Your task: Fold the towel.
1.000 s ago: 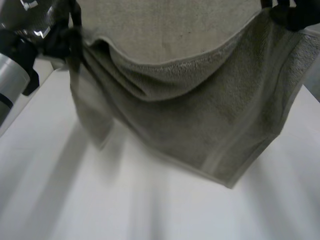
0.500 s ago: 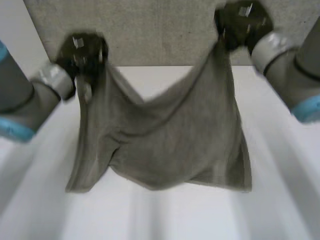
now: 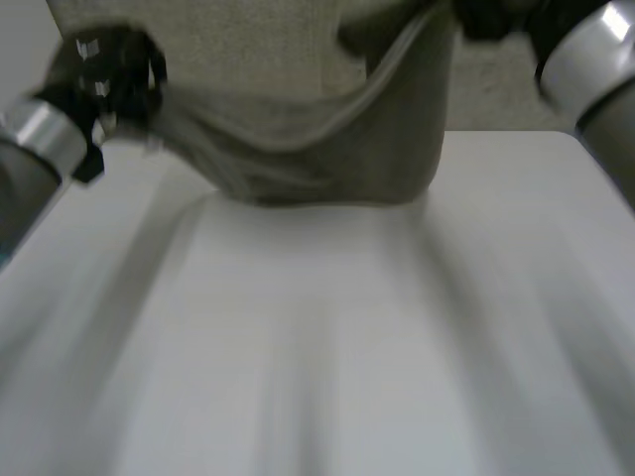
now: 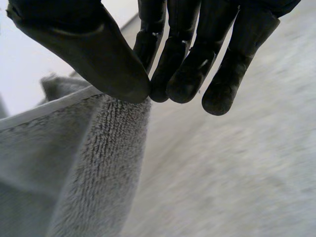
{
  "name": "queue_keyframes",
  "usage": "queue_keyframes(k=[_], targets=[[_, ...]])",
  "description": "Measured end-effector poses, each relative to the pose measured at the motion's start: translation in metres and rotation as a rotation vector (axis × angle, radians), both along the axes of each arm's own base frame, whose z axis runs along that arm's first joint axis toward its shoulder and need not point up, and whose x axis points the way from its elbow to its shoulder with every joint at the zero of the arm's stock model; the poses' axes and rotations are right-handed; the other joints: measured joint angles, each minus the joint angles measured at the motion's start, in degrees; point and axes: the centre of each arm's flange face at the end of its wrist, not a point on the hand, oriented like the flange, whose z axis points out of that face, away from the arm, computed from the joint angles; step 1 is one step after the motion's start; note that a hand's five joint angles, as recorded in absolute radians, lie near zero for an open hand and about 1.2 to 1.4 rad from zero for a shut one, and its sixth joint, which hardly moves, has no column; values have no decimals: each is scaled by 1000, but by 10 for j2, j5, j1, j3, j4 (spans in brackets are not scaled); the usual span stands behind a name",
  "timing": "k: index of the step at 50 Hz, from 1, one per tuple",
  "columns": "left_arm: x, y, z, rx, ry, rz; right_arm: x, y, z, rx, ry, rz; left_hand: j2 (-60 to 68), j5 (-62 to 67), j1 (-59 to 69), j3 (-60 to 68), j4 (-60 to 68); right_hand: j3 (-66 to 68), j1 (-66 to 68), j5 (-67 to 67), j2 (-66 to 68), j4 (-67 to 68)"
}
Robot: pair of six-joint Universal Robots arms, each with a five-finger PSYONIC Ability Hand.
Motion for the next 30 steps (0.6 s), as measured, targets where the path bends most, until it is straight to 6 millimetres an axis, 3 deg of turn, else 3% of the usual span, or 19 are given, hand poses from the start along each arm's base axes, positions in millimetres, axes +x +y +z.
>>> queue_keyframes(k=[3,9,15,22,23,27,30], targets=[[7,13,-41,68,-69,-24,-2,11,-41,75,115,40,0,0,0,1,0,0,0,0,0,0],[11,47,-103,180,-176,-95,-13,30,-122,192,364,51,0,0,0,1,0,0,0,0,0,0],[17,74,-139,261,-258,-121,-28,42,-180,258,572,13,0,0,0,1,0,0,0,0,0,0],[20,85,-152,284,-310,-120,-38,43,-204,313,652,-22,0,0,0,1,0,-8,-8,-10,-5,-9],[20,85,-152,284,-311,-120,-38,43,-205,315,653,-23,0,0,0,1,0,-35,-36,-41,-30,-38],[20,85,-153,284,-315,-119,-37,44,-205,324,648,-21,0,0,0,1,0,-362,-362,-374,-358,-357],[20,85,-153,285,-314,-119,-36,45,-204,327,644,-20,0,0,0,1,0,-431,-428,-452,-424,-433]])
